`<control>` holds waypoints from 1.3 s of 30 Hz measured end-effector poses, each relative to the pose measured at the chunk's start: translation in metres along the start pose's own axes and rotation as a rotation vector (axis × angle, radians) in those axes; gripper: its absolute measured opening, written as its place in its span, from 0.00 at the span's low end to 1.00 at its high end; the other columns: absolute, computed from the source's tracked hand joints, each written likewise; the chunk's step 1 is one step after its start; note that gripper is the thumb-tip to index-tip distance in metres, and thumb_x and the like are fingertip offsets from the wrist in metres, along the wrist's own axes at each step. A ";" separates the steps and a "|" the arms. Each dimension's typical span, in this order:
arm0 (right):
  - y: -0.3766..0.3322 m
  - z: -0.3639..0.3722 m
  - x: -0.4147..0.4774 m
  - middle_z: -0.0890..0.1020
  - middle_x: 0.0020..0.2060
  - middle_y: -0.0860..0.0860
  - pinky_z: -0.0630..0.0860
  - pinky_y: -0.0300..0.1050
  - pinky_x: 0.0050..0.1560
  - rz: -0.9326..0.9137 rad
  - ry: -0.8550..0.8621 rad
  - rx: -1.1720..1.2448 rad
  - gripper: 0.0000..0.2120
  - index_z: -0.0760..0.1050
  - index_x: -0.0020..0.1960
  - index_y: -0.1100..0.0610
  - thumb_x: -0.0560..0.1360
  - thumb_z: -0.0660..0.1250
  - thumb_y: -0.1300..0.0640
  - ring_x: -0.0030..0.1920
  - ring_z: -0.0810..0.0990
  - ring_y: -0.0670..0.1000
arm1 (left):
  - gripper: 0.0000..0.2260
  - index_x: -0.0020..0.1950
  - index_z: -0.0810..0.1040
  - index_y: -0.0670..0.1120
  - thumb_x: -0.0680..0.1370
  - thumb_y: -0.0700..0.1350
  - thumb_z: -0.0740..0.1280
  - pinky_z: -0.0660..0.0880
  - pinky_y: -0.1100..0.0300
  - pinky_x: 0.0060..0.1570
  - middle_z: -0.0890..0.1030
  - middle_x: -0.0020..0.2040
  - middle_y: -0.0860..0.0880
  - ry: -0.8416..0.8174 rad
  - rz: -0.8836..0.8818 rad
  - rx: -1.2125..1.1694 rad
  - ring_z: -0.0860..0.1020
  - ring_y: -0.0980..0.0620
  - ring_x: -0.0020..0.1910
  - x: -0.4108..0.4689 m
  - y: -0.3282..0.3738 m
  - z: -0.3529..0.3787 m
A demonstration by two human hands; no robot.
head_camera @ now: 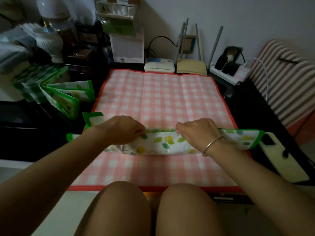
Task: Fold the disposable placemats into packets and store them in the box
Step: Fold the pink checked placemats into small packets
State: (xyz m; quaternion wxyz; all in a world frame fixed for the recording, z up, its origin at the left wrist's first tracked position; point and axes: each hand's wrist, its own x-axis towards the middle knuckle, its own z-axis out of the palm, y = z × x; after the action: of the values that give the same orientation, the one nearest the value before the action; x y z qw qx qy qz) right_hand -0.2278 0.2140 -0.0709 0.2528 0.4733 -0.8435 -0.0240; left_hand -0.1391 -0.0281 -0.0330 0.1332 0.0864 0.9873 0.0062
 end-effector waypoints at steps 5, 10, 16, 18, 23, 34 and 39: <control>-0.002 0.034 -0.001 0.75 0.28 0.51 0.66 0.42 0.21 0.047 0.042 0.124 0.15 0.75 0.36 0.56 0.75 0.55 0.52 0.27 0.76 0.55 | 0.23 0.52 0.76 0.52 0.82 0.63 0.46 0.68 0.59 0.38 0.73 0.35 0.55 0.027 0.011 0.311 0.70 0.56 0.31 0.001 -0.001 -0.005; -0.003 0.042 -0.009 0.75 0.31 0.52 0.71 0.47 0.24 0.036 0.073 0.112 0.15 0.75 0.38 0.56 0.78 0.55 0.53 0.30 0.75 0.56 | 0.28 0.49 0.76 0.55 0.70 0.75 0.50 0.68 0.63 0.30 0.76 0.36 0.56 0.025 -0.083 0.205 0.73 0.60 0.33 -0.027 -0.031 -0.004; -0.009 0.038 -0.014 0.75 0.28 0.52 0.69 0.45 0.29 0.056 0.127 0.046 0.16 0.74 0.36 0.57 0.78 0.56 0.51 0.28 0.75 0.55 | 0.26 0.56 0.78 0.58 0.70 0.74 0.58 0.73 0.63 0.36 0.77 0.49 0.59 0.127 0.005 0.150 0.75 0.59 0.40 -0.056 -0.026 0.008; -0.010 0.034 -0.015 0.75 0.27 0.51 0.69 0.45 0.29 0.064 0.129 0.023 0.16 0.73 0.36 0.56 0.78 0.56 0.50 0.27 0.75 0.55 | 0.23 0.58 0.77 0.58 0.73 0.71 0.61 0.69 0.66 0.35 0.79 0.47 0.59 0.120 -0.026 0.194 0.74 0.60 0.39 -0.066 -0.024 0.010; -0.015 0.028 -0.018 0.75 0.25 0.51 0.69 0.44 0.30 0.070 0.126 -0.014 0.16 0.73 0.35 0.56 0.77 0.57 0.50 0.26 0.75 0.55 | 0.33 0.56 0.79 0.60 0.67 0.77 0.49 0.73 0.66 0.36 0.80 0.41 0.59 0.104 -0.184 0.080 0.74 0.61 0.36 -0.093 -0.030 0.019; -0.010 0.022 -0.012 0.76 0.23 0.50 0.72 0.43 0.31 0.188 0.037 0.102 0.13 0.73 0.33 0.56 0.73 0.58 0.53 0.23 0.74 0.55 | 0.14 0.61 0.77 0.50 0.79 0.54 0.60 0.72 0.53 0.56 0.81 0.52 0.51 0.372 -0.114 0.172 0.79 0.49 0.50 -0.052 -0.023 0.019; -0.005 0.027 -0.010 0.81 0.32 0.52 0.65 0.44 0.34 0.301 -0.050 0.277 0.07 0.77 0.39 0.57 0.76 0.68 0.58 0.33 0.78 0.58 | 0.18 0.63 0.77 0.49 0.77 0.50 0.57 0.73 0.52 0.49 0.82 0.52 0.48 0.489 -0.093 -0.050 0.80 0.44 0.46 -0.017 -0.003 0.054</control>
State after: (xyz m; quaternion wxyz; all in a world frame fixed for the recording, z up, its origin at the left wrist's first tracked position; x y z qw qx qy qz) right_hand -0.2319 0.2144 -0.0997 0.1652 0.3715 -0.9059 0.1184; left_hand -0.1090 -0.0342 -0.0805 -0.1075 0.0334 0.9926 0.0454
